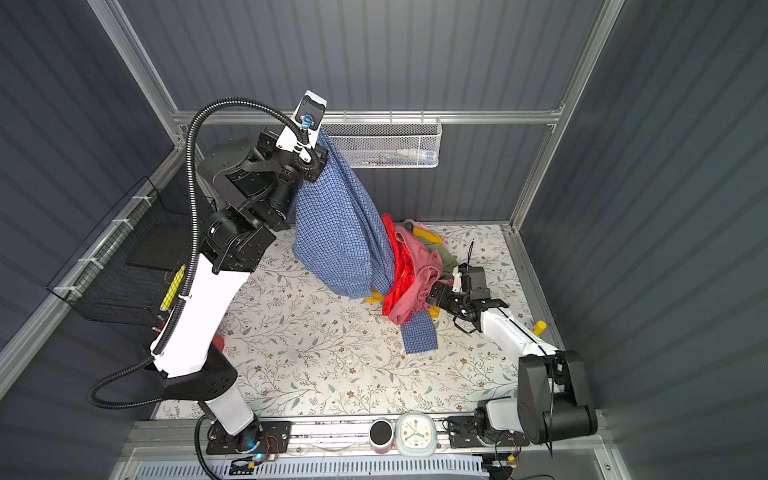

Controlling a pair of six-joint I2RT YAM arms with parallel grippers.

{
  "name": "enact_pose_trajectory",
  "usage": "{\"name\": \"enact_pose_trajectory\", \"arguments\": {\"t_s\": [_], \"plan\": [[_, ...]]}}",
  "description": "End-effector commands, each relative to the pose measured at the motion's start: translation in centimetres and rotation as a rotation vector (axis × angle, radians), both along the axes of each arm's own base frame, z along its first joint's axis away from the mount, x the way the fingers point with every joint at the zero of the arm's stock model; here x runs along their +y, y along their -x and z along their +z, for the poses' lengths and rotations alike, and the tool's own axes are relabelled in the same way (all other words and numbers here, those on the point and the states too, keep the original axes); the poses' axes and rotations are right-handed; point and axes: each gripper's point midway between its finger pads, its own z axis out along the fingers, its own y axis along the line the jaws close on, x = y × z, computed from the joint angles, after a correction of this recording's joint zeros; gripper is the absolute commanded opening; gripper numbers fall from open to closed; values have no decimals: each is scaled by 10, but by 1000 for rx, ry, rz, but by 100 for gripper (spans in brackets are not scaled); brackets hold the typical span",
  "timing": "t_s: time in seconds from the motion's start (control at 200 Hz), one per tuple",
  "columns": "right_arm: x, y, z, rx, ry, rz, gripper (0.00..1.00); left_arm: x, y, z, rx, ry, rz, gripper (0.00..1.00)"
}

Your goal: Pick out a specific cloth from the pile

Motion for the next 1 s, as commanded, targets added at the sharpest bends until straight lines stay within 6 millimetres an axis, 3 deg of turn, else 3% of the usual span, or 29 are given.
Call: {"name": "enact_pose_trajectory", "arguments": {"t_s": [0.0,0.36,0.745,0.996], "plan": [[0,-7,7,-11,-4,-5,99,56,43,63,-171,127,89,0],[-2,-6,3,6,7,-11,99,71,43,68,-195,84,206,0],[-5,-10,8,13,29,-22,99,72,21,54,-160,3,328,0],[-12,-10,13,15,53,-29,99,79,30,61,-178,35,311,0]]}}
